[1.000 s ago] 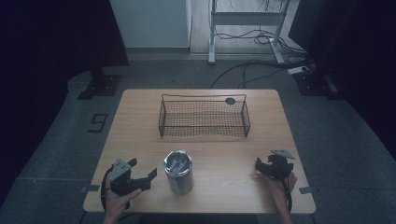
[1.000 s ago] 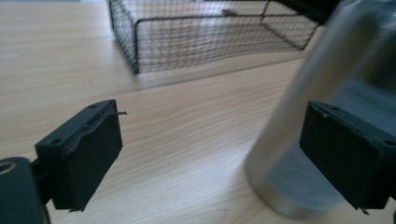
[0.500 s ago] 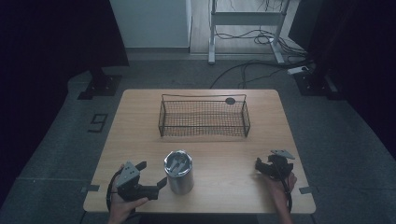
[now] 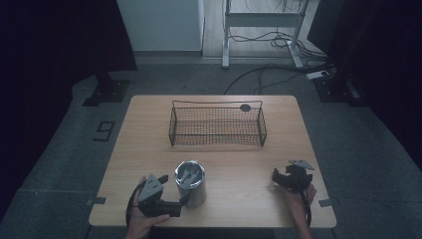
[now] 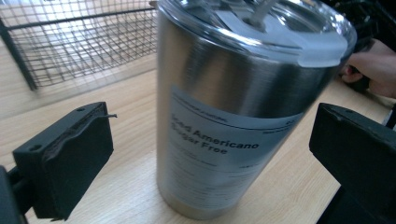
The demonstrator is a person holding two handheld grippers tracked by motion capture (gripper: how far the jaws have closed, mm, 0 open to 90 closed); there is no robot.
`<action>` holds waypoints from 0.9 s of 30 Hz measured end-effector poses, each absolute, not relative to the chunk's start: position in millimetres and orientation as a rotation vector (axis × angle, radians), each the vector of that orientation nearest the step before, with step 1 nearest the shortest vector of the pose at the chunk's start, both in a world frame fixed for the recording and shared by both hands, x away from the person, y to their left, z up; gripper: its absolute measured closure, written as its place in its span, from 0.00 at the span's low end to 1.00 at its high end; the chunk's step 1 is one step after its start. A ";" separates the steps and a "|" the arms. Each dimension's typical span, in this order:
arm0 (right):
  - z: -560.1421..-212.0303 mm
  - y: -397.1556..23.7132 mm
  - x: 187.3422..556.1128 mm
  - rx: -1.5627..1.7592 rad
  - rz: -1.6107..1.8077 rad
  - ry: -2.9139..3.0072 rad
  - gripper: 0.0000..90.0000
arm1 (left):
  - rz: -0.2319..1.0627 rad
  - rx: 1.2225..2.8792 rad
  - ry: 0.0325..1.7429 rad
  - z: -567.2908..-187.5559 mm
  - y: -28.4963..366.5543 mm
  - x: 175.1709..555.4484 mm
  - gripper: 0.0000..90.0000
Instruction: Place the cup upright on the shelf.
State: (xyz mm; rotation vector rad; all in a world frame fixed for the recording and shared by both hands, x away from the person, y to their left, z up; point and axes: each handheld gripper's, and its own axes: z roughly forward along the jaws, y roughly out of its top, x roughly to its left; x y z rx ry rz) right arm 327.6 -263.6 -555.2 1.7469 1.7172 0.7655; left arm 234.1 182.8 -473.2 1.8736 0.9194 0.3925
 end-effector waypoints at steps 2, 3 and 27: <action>-555.2 -263.6 327.6 1.747 0.766 1.717 0.14 | 0.390 1.882 0.918 -474.4 179.8 234.5 0.00; -555.2 -263.6 327.6 1.747 0.766 1.717 0.14 | 0.390 1.882 0.918 -474.4 179.8 234.5 0.00; -555.2 -263.7 327.7 1.743 0.767 1.720 0.14 | 0.418 1.941 0.911 -481.6 146.4 254.1 0.00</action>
